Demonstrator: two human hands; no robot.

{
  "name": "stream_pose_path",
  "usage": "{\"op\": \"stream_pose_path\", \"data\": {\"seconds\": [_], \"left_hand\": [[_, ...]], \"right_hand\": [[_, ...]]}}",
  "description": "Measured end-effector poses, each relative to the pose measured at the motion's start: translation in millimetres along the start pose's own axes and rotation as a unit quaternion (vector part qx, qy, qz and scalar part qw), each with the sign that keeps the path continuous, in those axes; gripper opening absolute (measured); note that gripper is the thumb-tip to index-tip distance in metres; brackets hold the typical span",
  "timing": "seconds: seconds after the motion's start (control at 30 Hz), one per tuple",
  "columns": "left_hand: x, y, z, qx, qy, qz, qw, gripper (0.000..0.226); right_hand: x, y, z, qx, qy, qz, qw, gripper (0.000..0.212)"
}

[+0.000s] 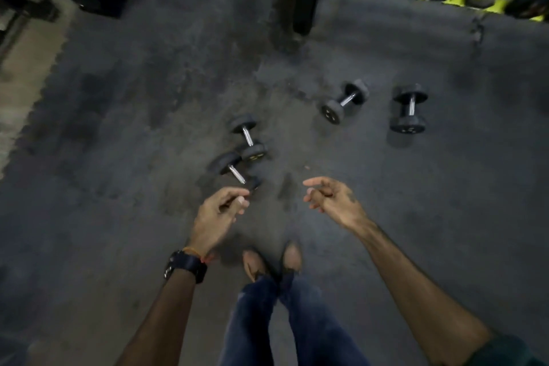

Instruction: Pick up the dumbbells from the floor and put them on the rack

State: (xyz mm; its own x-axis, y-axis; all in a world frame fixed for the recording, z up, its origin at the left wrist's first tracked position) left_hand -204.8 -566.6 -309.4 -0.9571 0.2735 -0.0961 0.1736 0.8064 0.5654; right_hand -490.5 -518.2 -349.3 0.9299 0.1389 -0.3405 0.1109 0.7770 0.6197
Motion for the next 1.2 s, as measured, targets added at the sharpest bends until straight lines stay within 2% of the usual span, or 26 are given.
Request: {"op": "stream_pose_path", "data": {"seconds": [0.17, 0.33, 0.5, 0.63, 0.7, 0.83, 0.9, 0.97, 1.07, 1.13, 1.2], "left_hand": [[-6, -54, 104, -0.020, -0.029, -0.009, 0.999, 0.018], [-2, -162, 263, -0.064, -0.121, -0.021, 0.990, 0.024], [8, -287, 378, -0.061, -0.209, -0.037, 0.975, 0.052], [1, -405, 480, -0.030, -0.378, -0.016, 0.925, 0.090], [2, -445, 523, -0.031, -0.433, 0.002, 0.901, 0.102], [13, -489, 546, 0.015, -0.518, 0.041, 0.854, 0.104], [18, -504, 538, 0.041, -0.557, 0.081, 0.825, 0.100], [20, -512, 528, 0.054, -0.572, 0.095, 0.813, 0.102], [23, -515, 516, 0.048, -0.561, 0.098, 0.821, 0.098], [18, -516, 509, 0.039, -0.537, 0.094, 0.838, 0.086], [8, -517, 502, 0.025, -0.515, 0.084, 0.853, 0.089]], "right_hand": [[48, -59, -77, 0.032, -0.021, -0.015, 0.999, 0.019], [103, -136, -190, 0.048, -0.026, -0.037, 0.998, 0.025], [151, -231, -285, -0.007, 0.022, -0.017, 1.000, 0.018], [188, -320, -351, -0.060, 0.063, -0.025, 0.996, 0.020], [205, -358, -374, -0.092, 0.088, -0.029, 0.991, 0.021], [231, -410, -417, -0.129, 0.104, -0.046, 0.985, 0.024], [240, -424, -432, -0.140, 0.094, -0.061, 0.984, 0.024], [250, -431, -440, -0.148, 0.087, -0.071, 0.983, 0.024], [258, -433, -443, -0.162, 0.069, -0.081, 0.981, 0.024], [261, -433, -440, -0.172, 0.056, -0.093, 0.979, 0.023], [266, -433, -435, -0.174, 0.036, -0.095, 0.979, 0.023]]}}
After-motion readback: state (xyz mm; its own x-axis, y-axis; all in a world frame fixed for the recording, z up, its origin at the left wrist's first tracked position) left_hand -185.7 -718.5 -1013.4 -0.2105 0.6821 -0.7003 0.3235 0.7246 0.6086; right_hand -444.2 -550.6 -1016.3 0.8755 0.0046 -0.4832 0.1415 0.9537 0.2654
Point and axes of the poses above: each hand's wrist, its own y-axis away from the middle knuckle, its own x-axis out of the palm, z = x × y, the point moved 10 cm from there along -y, towards the middle knuckle, and after that the axes turned 14 degrees about y, right-handed, at the moved point
